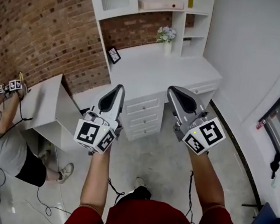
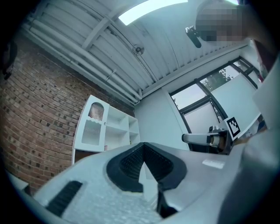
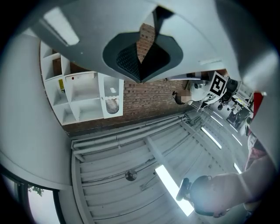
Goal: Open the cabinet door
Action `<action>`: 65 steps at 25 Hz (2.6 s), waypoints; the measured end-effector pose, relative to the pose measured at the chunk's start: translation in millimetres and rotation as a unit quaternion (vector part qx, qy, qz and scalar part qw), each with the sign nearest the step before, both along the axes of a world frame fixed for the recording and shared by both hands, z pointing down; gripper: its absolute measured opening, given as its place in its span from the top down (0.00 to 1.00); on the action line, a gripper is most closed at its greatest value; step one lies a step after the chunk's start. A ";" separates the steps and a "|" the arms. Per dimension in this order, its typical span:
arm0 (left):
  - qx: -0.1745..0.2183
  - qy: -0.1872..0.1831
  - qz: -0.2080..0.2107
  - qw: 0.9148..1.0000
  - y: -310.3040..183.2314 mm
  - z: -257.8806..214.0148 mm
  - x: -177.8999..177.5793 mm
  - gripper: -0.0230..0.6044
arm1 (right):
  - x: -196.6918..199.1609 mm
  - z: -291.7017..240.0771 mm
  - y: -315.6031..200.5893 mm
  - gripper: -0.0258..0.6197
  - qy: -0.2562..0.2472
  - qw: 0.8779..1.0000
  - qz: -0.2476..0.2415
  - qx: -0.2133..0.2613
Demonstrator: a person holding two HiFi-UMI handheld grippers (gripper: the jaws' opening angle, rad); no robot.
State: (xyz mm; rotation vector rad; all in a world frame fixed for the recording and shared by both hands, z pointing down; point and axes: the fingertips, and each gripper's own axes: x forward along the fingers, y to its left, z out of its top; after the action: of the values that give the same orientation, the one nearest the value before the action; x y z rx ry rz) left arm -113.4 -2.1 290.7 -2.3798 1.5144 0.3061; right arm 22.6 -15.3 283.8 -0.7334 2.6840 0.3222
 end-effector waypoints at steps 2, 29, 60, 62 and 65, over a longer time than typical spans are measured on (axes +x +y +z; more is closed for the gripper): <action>0.002 -0.005 0.007 1.000 -30.8 -5.9 -16.6 0.96 | -20.8 -10.7 -33.3 0.94 -0.003 1.000 -0.001 0.002; 0.018 -0.023 -0.016 0.999 -309.1 -71.8 -91.8 0.96 | -107.6 -81.9 -334.0 0.94 -0.017 0.999 -0.026 0.031; -0.004 -0.022 -0.089 0.996 -532.5 -169.0 -155.5 0.96 | -230.1 -273.2 -605.8 0.84 0.024 0.994 -0.062 0.091; -0.002 -0.024 -0.088 0.996 -533.5 -171.8 -159.6 0.96 | -238.3 -285.6 -613.4 0.82 0.026 0.994 -0.048 0.098; 0.000 -0.025 -0.085 0.996 -534.3 -173.0 -167.5 0.96 | -251.9 -299.4 -625.4 0.78 0.033 0.994 -0.028 0.105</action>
State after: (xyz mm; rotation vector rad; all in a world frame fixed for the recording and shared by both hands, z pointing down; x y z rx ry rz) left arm -280.9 -536.4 117.6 -2.2227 1.6805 0.2067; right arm -229.3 -640.7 -15.7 -0.5937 2.6729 0.6139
